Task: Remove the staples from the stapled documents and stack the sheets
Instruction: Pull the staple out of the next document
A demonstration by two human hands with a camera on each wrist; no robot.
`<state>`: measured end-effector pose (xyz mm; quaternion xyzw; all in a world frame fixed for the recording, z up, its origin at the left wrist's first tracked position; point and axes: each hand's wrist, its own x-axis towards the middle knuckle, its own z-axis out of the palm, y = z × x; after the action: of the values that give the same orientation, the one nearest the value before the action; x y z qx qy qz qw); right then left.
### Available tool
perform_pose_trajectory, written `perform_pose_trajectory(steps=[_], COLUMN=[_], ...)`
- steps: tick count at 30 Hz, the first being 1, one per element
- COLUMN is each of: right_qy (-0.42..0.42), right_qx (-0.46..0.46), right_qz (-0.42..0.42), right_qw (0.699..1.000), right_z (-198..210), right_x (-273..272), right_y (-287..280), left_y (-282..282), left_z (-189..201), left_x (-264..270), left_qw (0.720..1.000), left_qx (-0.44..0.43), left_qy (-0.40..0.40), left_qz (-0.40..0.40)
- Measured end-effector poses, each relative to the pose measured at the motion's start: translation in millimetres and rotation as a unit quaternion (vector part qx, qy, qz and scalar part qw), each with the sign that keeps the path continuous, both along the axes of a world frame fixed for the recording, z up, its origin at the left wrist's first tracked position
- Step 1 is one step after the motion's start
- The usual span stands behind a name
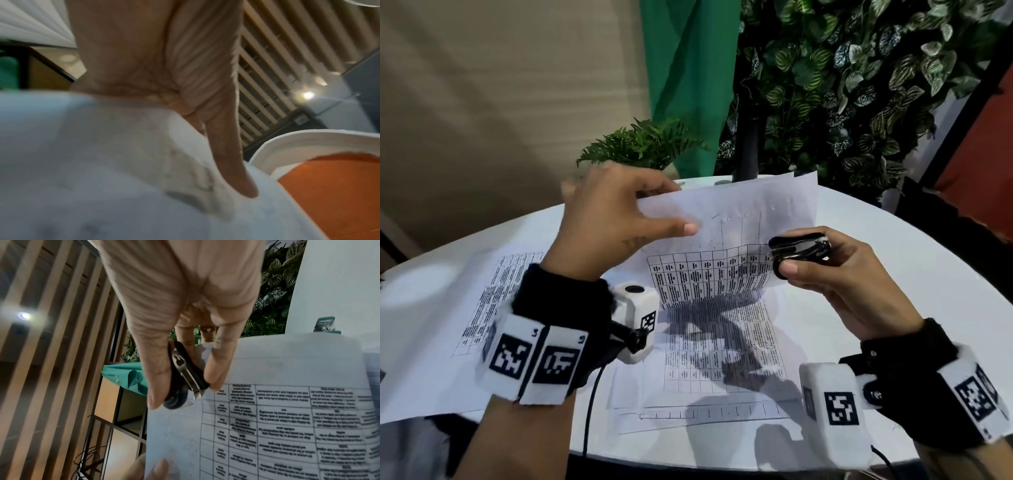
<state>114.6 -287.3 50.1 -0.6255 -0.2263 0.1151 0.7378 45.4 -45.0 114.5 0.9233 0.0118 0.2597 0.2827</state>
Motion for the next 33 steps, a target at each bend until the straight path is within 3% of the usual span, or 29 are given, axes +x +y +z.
perform_pose_trajectory(steps=[2,6,8,11,14,18,23,33], right_qy=[0.001,0.001,-0.045,-0.217,-0.39,-0.517,-0.582,-0.638], right_qx=[0.018,0.024,0.018,-0.01,-0.064,-0.126,-0.149,-0.184], right_qz=[0.004,-0.004,-0.068,-0.198,-0.187,-0.178,-0.182,-0.174], right_qw=[1.0,1.0,0.997,0.956,0.9,0.828,0.778,0.728], right_z=[-2,-3,-3,3,11,20,24,26], right_x=[-2,-6,-8,-14,-20,-14,-6,-1], right_y=[1,-1,1,7,19,38,48,50], left_y=[-10,-14,-13,-16,-16,-16,-15,-13], left_z=[8,9,8,8,9,7,5,5], left_x=[8,19,19,19,20,23,26,29], left_qw=[0.998,0.991,0.988,0.986,0.984,0.98,0.974,0.968], left_qx=[0.037,-0.001,-0.022,-0.041,-0.055,-0.077,-0.106,-0.116], left_qy=[0.04,0.089,0.098,0.091,0.086,0.073,0.067,0.086], left_qz=[-0.015,-0.097,-0.114,-0.133,-0.145,-0.168,-0.188,-0.203])
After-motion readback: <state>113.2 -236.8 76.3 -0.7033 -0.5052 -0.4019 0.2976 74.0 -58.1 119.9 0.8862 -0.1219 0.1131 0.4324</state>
